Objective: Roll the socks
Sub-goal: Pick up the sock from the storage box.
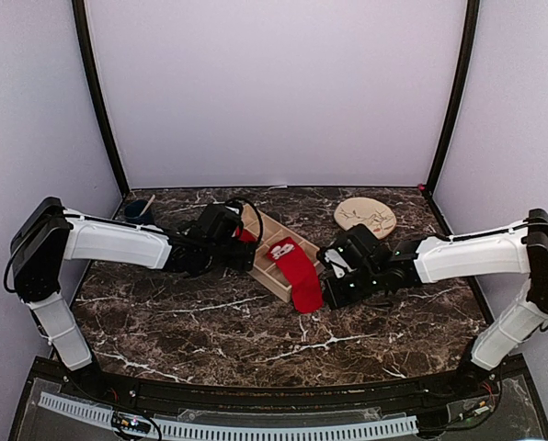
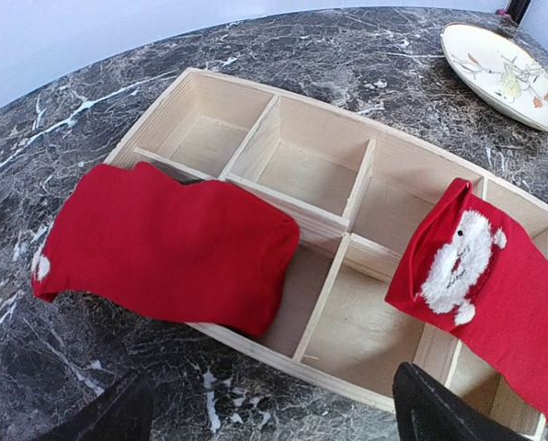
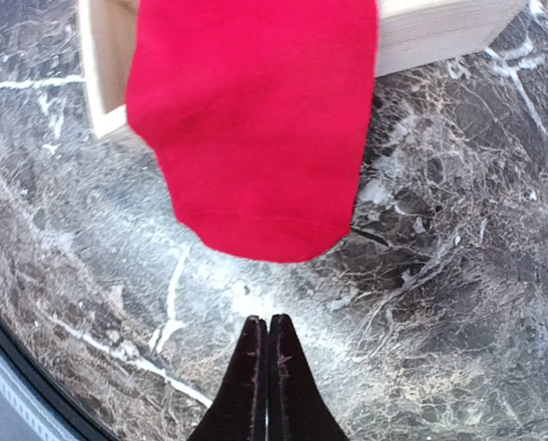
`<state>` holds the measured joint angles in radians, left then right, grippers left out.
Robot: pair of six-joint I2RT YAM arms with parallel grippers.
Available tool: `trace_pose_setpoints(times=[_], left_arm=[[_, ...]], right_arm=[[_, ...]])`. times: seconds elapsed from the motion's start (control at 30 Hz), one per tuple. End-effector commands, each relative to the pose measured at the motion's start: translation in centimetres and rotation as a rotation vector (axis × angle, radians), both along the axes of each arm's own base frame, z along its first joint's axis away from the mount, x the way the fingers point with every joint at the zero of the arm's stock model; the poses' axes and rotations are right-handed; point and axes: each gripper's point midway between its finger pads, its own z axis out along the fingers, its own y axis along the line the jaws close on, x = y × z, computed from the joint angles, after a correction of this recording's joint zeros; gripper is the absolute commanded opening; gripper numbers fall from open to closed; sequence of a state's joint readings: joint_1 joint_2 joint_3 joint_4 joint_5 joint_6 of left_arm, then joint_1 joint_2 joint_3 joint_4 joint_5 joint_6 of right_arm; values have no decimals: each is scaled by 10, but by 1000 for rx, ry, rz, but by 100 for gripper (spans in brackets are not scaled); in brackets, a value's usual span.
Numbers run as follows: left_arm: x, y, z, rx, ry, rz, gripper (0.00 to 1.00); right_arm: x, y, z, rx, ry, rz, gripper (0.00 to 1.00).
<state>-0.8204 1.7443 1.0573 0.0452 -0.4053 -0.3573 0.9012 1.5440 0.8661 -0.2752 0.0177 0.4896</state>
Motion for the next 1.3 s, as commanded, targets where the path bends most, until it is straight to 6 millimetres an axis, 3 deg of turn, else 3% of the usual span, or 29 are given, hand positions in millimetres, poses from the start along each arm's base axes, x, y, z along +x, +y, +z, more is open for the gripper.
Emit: trace_pose_setpoints(times=[0.0,0.07,0.13,0.23,0.4,0.53,1.0,1.27], left_arm=[[-8,6,12,-23,4,3,93],[-8,-1,15,-37,2,-31,93],[-9,-8,17,-43,2,-71,93],[-9,-21,22,-51,-6,-143,93],[-7,-26,27,-55,-3,-180,93],[-2,-20,25,-61,9,-159,93],[17,7,24,-56,17,-66,93],[19,7,21,-55,24,-59,93]], right_arm=[[-4,5,11,6,-13,42,15],[6,10,17,-12,-45,47,39],[19,17,26,-36,-91,55,50],[41,24,27,-93,-146,53,59],[68,38,55,-78,-212,59,65],[84,37,55,-103,-212,62,67],[117,41,26,-76,-128,105,67],[125,43,19,-59,-95,131,55]])
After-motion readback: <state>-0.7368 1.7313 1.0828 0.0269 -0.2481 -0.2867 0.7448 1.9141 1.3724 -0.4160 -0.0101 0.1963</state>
